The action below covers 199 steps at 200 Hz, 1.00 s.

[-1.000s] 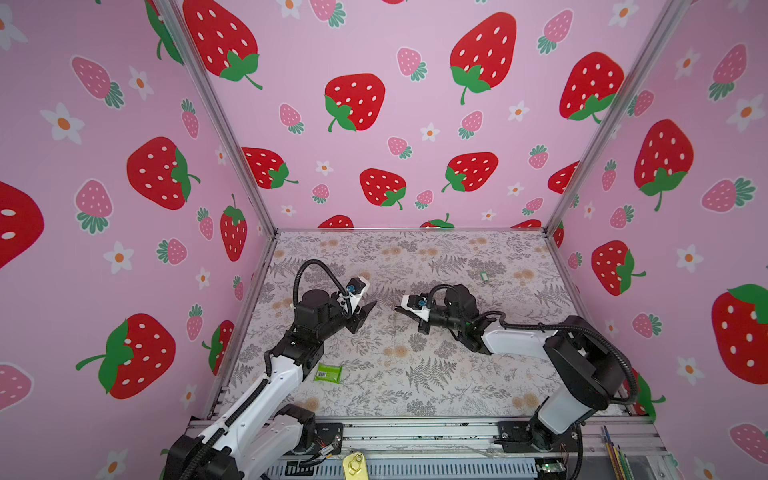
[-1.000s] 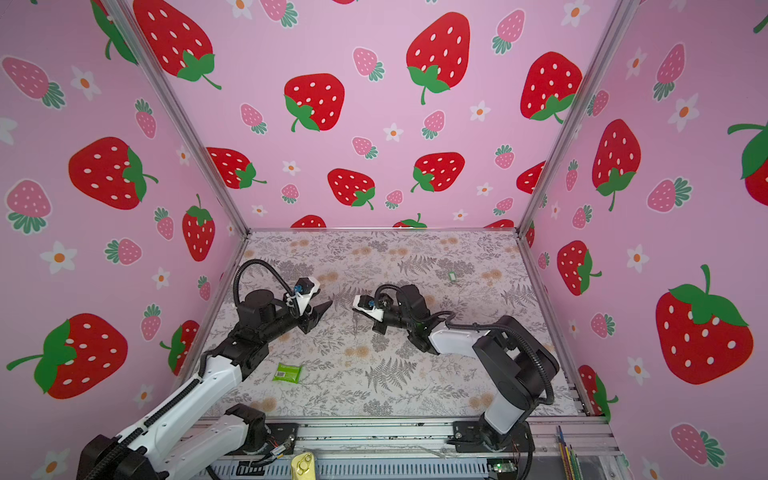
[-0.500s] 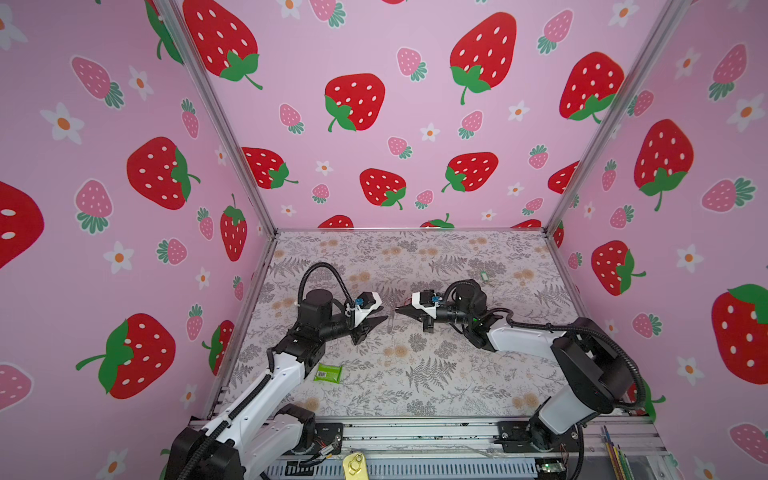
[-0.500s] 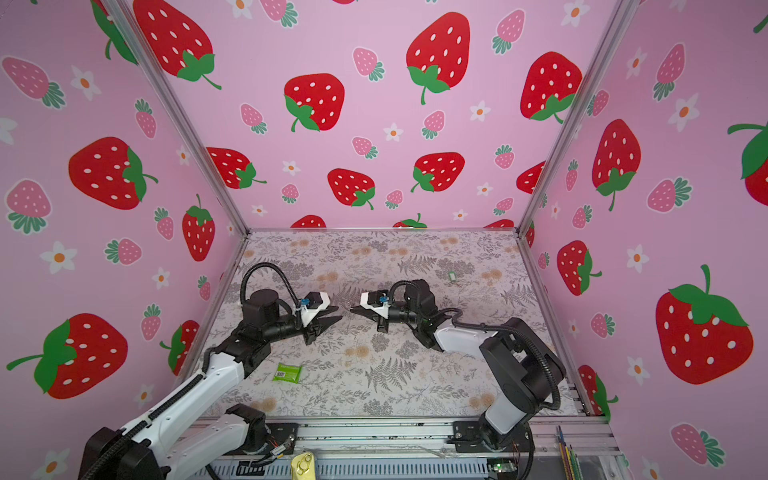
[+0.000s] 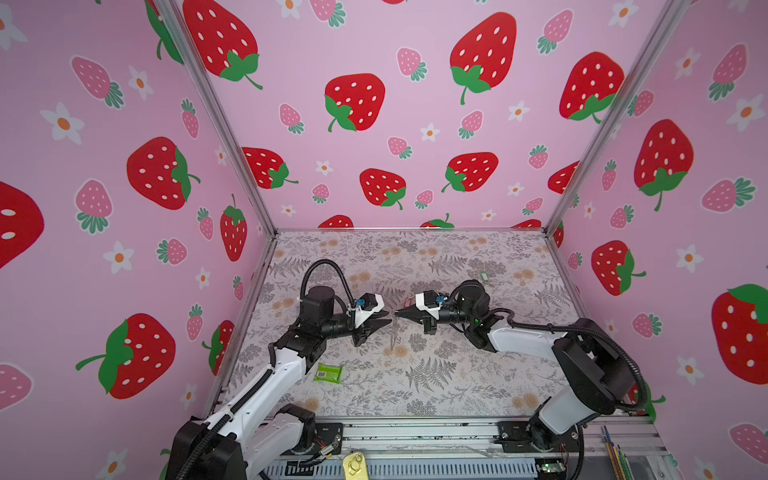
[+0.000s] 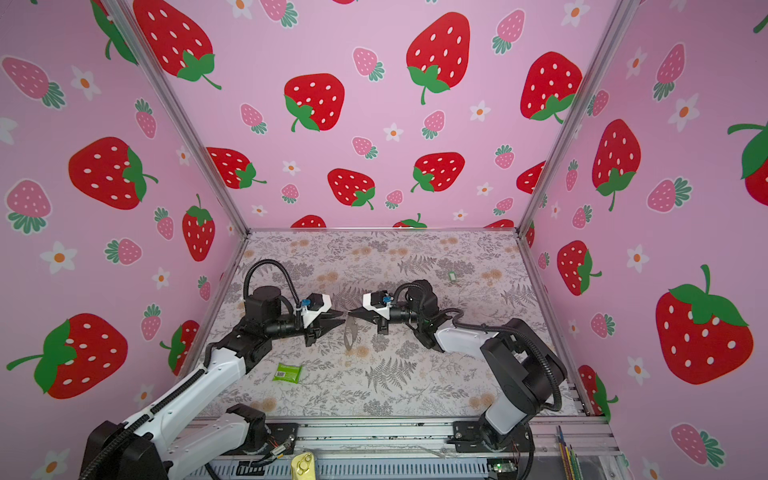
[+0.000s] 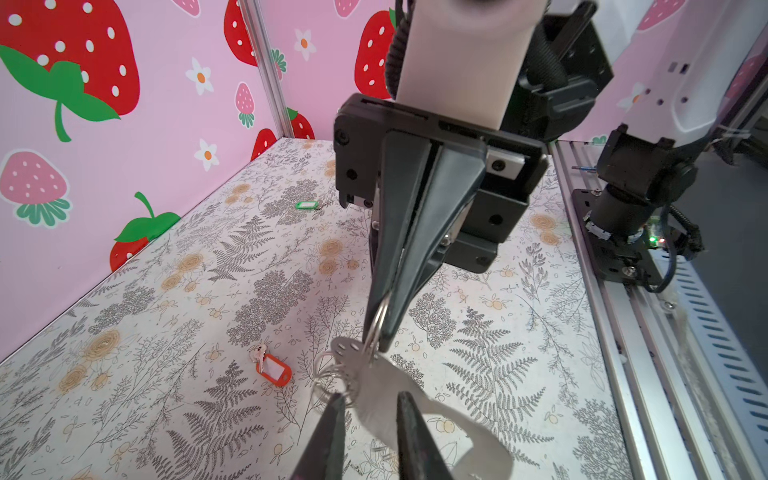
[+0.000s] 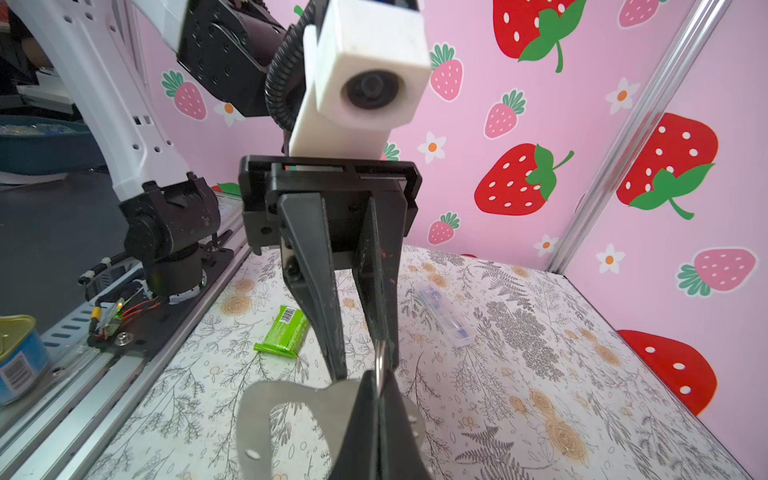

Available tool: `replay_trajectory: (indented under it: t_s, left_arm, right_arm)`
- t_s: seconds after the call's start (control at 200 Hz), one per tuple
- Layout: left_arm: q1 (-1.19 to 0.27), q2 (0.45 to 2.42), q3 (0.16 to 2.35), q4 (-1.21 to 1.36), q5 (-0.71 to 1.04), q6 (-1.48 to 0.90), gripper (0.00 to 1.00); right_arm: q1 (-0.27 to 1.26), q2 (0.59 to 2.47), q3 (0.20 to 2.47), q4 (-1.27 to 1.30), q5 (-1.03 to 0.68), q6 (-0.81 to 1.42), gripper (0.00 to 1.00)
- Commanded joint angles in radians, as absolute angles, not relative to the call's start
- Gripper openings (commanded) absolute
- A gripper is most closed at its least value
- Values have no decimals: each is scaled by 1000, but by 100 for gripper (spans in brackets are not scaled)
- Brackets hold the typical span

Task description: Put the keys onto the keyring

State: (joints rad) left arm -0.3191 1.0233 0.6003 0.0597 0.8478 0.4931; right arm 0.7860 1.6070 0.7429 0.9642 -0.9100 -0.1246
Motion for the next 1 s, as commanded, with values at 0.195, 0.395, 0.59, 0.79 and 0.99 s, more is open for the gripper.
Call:
replay_trajectory:
  t_s: [0.195, 0.395, 0.59, 0.79, 0.99]
  left_arm:
    - [-326, 1039, 662, 42, 928, 528, 21]
    - [-326, 1034, 665, 44, 935, 532, 20]
    - [-326, 1023, 667, 46, 940, 534, 19]
    - [-326, 1010, 672, 36, 944, 540, 18]
    - [-326, 1014, 673, 29, 952, 545, 18]
  right_arm:
    - [784, 1604, 732, 1062, -985, -92, 0]
    - [788, 1618, 733, 1076, -996, -92, 0]
    - [792, 1635, 736, 1074, -997, -103, 0]
    - [793, 1643, 740, 1072, -991, -112, 0]
    - [796, 1647, 748, 1073, -998, -111, 0]
